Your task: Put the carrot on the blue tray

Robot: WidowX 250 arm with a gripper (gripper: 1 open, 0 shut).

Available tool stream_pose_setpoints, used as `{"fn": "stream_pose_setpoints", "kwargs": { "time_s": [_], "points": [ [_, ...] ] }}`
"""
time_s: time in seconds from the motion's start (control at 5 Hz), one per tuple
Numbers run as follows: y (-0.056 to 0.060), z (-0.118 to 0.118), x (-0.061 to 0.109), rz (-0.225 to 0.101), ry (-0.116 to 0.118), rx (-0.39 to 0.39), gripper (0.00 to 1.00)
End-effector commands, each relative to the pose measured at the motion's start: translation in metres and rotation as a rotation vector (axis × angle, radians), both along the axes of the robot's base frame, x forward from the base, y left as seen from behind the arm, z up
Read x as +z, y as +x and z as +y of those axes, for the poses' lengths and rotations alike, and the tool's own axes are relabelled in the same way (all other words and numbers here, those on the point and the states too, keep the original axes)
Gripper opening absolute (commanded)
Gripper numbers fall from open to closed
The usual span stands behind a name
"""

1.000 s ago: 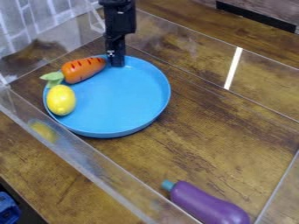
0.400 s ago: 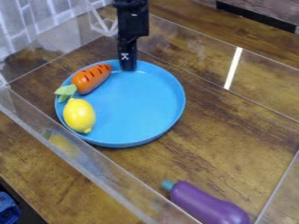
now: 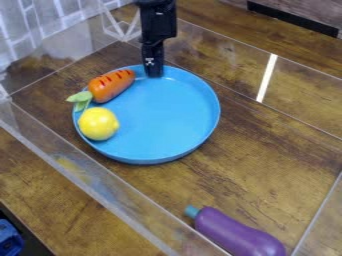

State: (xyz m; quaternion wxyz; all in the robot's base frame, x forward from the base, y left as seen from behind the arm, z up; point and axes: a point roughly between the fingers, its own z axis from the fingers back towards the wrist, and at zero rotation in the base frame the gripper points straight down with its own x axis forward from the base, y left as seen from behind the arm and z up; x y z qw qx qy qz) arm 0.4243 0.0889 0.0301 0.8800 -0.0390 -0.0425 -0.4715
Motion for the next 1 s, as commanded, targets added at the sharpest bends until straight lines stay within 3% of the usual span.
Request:
{"fn": "stream_pose_setpoints", "kwargs": {
  "time_s": [0.0, 0.4, 0.8],
  "points": [
    [0.016, 0.014, 0.028, -0.093, 0.022, 0.016, 0.00],
    [0.023, 0.033, 0.018, -0.094, 0.024, 0.057, 0.00],
    [0.019, 0.028, 0.017, -0.086, 0.010, -0.026, 0.00]
  ]
}}
